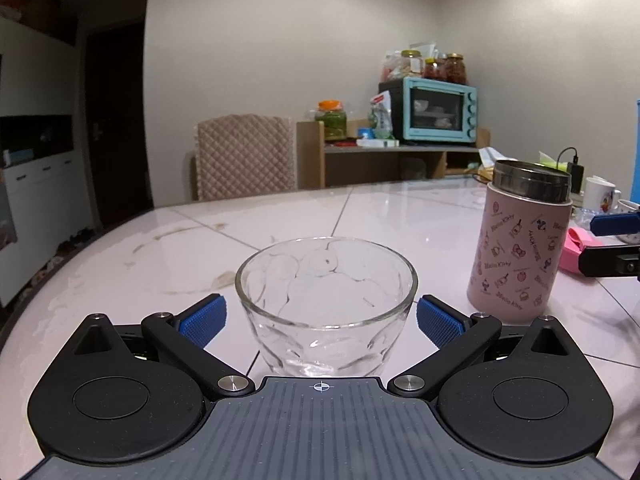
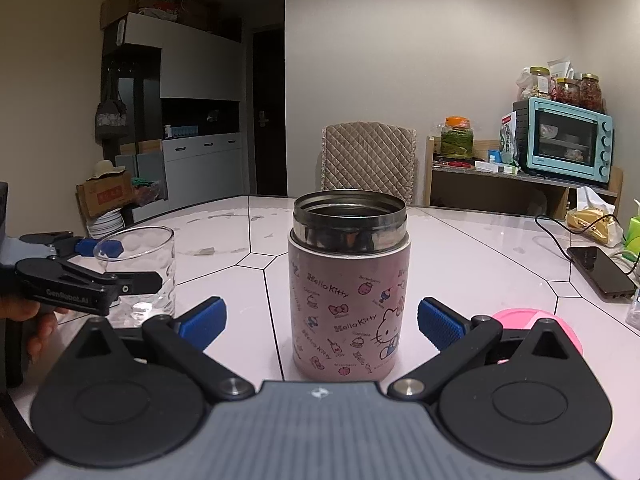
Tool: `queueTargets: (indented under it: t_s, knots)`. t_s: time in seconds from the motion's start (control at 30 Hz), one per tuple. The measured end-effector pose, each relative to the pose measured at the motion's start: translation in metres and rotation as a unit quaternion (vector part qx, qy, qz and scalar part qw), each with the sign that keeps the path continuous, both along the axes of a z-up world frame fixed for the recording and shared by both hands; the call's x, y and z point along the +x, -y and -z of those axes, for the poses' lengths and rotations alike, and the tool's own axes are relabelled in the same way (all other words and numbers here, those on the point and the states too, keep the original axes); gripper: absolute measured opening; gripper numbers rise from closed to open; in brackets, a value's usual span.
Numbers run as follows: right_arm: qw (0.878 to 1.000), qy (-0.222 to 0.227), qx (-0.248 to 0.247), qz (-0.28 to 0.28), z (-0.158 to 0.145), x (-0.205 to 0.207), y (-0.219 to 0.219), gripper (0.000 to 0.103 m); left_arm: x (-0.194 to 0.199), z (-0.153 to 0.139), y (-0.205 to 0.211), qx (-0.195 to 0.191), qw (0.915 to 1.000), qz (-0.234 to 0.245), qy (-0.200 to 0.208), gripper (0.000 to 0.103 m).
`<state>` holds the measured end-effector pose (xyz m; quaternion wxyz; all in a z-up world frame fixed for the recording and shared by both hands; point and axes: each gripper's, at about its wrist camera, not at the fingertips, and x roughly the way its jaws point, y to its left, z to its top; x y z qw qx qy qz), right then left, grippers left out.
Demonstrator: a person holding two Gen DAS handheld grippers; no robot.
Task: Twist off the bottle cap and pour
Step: 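Move the left gripper to the clear glass tumbler and close around it, then grasp the pink Hello Kitty jar with the right gripper while the left holds the glass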
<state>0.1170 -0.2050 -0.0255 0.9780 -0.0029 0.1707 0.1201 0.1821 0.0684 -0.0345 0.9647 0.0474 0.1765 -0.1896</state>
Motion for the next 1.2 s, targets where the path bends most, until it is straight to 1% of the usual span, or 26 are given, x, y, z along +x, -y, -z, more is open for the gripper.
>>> queueTargets:
  t_s: [0.2, 0.63, 0.7, 0.83, 0.9, 1.2]
  knots:
    - [1.0, -0.002, 0.001, 0.001, 0.002, 0.004, 0.0, 0.103, 0.005, 0.0, 0.0, 0.0, 0.9999, 0.012, 0.001, 0.103]
    - [1.0, -0.005, 0.002, 0.003, 0.006, 0.01, -0.001, 0.103, 0.013, -0.001, 0.002, 0.002, 0.9998, 0.02, 0.0, 0.101]
    - [1.0, -0.005, 0.003, 0.003, 0.007, 0.011, -0.001, 0.103, 0.014, -0.001, 0.002, 0.004, 0.9999, 0.014, 0.0, 0.099]
    - [1.0, -0.006, 0.004, 0.002, 0.008, 0.012, -0.002, 0.103, 0.015, 0.0, 0.002, 0.003, 0.9998, 0.019, -0.003, 0.095]
    - [1.0, -0.006, 0.004, 0.003, 0.008, 0.014, -0.002, 0.103, 0.014, 0.0, 0.003, 0.006, 0.9996, 0.028, -0.004, 0.087]
    - [1.0, -0.006, 0.006, -0.001, 0.009, 0.017, -0.002, 0.103, 0.016, 0.001, -0.002, -0.003, 0.999, 0.044, -0.007, 0.087]
